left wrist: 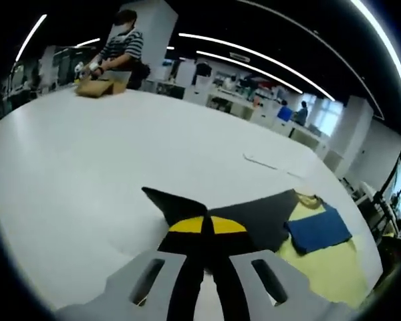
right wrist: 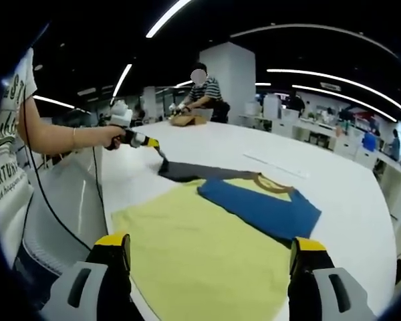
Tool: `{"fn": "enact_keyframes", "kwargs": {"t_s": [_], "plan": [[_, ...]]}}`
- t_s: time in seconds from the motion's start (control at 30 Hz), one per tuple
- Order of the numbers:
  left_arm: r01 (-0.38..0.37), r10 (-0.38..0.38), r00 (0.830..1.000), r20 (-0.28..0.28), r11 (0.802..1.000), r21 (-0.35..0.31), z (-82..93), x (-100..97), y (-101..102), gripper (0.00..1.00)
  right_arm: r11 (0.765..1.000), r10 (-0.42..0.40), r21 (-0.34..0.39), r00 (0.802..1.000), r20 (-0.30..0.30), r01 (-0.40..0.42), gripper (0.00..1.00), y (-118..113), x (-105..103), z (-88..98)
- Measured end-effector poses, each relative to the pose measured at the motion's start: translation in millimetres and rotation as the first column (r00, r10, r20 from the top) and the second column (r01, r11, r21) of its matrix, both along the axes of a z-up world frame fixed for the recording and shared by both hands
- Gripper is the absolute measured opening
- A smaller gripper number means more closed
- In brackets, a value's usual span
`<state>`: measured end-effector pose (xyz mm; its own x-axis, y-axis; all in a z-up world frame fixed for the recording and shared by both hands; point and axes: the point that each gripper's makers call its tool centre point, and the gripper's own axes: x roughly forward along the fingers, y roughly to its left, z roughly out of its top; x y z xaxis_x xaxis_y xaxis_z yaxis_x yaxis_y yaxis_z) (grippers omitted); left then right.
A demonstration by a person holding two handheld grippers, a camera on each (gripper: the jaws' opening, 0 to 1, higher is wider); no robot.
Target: Fold the garment on the visible template until the final outline fits inside the template.
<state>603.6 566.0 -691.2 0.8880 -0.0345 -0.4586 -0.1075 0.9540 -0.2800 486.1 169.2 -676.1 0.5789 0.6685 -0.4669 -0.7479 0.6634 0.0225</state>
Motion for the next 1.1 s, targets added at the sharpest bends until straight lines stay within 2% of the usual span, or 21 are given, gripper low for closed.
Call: {"fn": "enact_keyframes", "kwargs": {"t_s": [0.5,1.1], "plan": [[0.071,-0.070,0.997,0.036,0.997,-0.018,15.7,12.4,-24,0.00,1.000,-0.011,0.009,1.000,-0.002,0.011,0.99,2,-1,-1.0],[0.171,-0.168,0.983,0.078,0.985,-0.033,34.5,29.5,-63,0.00,1.000,-0.009,0.013,1.000,-0.005,0.009,0.99,2,-4,-1.1]]}}
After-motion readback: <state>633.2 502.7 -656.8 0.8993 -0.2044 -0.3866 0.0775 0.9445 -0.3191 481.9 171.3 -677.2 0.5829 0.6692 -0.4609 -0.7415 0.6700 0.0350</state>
